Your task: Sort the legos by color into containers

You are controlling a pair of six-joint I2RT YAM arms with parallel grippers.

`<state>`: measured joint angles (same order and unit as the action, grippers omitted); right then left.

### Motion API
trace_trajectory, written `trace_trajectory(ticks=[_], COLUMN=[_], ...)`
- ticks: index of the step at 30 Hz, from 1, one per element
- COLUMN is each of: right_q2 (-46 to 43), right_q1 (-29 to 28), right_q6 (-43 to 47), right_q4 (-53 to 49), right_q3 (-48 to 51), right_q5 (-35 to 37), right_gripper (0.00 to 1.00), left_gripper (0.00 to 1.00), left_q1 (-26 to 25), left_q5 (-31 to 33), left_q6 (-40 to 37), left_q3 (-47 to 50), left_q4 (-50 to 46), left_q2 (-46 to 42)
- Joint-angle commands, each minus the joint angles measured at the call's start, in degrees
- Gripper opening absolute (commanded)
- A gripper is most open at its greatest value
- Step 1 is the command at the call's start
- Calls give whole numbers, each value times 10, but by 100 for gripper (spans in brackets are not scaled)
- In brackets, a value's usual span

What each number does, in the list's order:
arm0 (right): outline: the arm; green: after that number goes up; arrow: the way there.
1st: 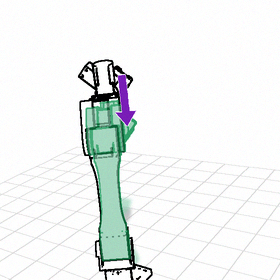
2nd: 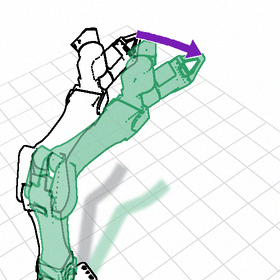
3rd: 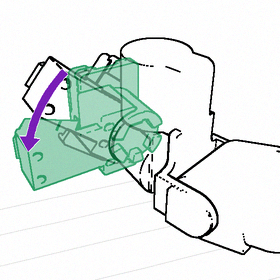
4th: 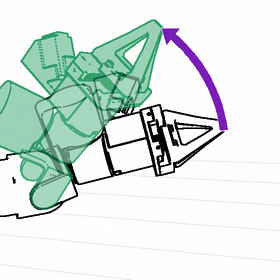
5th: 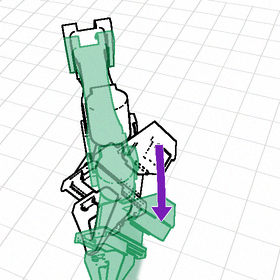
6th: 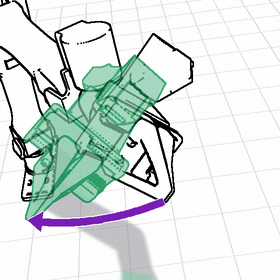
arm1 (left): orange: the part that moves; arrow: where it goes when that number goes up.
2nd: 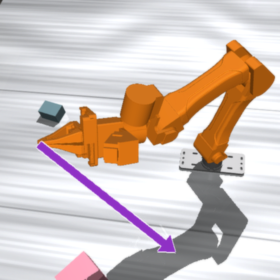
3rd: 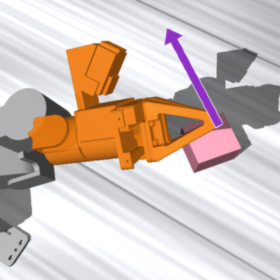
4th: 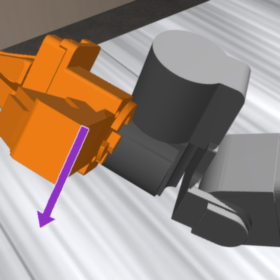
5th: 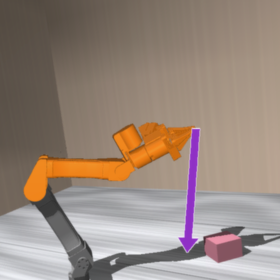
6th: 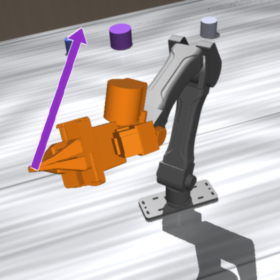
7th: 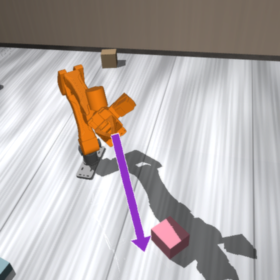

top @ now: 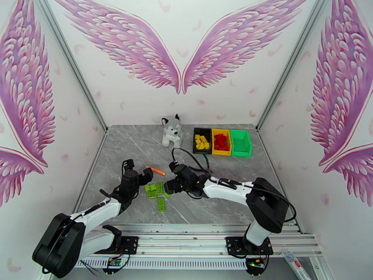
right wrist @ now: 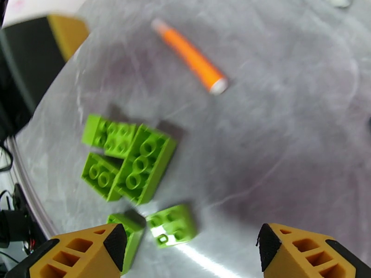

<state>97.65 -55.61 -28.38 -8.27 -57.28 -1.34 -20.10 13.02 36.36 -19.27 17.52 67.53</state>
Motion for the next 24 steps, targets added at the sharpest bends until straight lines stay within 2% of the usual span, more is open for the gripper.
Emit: trace_trajectory(ticks=[1, 10, 14, 20, 24], right_q2=[29, 68, 98, 156, 175], right_q1=[-46, -135, -163, -180, -181], right_q6=[-51, -96, -101, -115, -126], right_q4=[-2, -56, -86, -150, -169], right_q3=[-3, -34, -71, -133, -145], right_q5=[3, 87, 131, 211, 233], right_gripper=[78, 78, 74, 66, 63], left_gripper=[99, 99, 99, 99, 99], left_q1=[20, 48, 50, 52, 53], left_q5=[-28, -53, -56, -55, -57], left_q6=[12, 15, 17, 19, 18], left_q3=[10, 25, 30, 37, 40], left_q4=[17, 29, 35, 42, 43], left_q2=[-9, -20, -22, -23, -25])
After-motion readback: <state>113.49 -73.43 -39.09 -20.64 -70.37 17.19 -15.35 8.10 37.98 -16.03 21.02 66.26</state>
